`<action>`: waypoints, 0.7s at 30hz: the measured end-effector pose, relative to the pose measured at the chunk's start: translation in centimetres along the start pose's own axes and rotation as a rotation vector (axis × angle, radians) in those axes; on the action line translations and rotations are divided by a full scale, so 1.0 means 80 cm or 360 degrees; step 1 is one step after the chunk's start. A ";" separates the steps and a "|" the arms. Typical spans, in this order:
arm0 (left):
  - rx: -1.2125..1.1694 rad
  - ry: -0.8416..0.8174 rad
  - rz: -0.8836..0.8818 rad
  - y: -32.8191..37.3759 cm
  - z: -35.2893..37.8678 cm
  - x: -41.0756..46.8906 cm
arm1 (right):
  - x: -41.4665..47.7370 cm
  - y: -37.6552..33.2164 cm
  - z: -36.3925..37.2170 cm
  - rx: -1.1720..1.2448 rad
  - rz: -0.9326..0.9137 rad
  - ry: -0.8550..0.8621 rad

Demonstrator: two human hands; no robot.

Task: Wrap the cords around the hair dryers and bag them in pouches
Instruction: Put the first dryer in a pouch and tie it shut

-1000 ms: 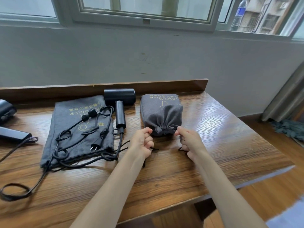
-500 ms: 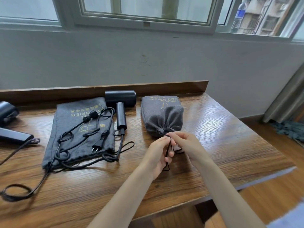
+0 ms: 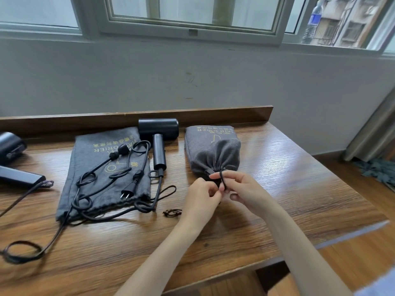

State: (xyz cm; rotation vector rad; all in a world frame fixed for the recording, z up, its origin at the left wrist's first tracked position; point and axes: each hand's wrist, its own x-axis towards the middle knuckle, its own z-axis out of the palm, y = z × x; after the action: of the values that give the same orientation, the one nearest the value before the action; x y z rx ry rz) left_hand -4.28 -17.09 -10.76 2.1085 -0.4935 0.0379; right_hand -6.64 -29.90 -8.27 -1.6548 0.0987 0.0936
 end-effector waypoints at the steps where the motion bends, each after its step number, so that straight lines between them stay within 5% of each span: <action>1: 0.0023 0.0047 0.0062 -0.001 0.000 -0.001 | 0.000 -0.001 -0.001 -0.0144 -0.0023 0.0001; 7: 0.0268 0.0092 0.0413 -0.002 -0.007 -0.004 | 0.003 -0.008 -0.005 -0.0767 -0.0188 -0.0017; 11: 0.0312 0.0077 0.0426 -0.006 -0.010 -0.003 | 0.004 -0.015 -0.006 -0.0836 -0.0144 -0.0019; 13: 0.0264 0.0125 0.0361 -0.012 -0.012 -0.003 | 0.003 -0.017 -0.005 -0.0585 -0.0024 0.0053; 17: 0.0257 0.0184 0.0266 -0.020 -0.019 -0.002 | 0.002 -0.012 -0.010 0.0678 0.0243 0.0200; 21: 0.0278 0.0233 0.0220 -0.024 -0.027 -0.001 | -0.001 0.003 -0.028 0.1174 0.0222 0.0360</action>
State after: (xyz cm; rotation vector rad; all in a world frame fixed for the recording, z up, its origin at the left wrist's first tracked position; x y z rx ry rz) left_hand -3.27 -14.38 -11.10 2.2179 -0.5640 0.3228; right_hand -6.74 -32.13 -8.27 -0.9147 0.3748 -0.0265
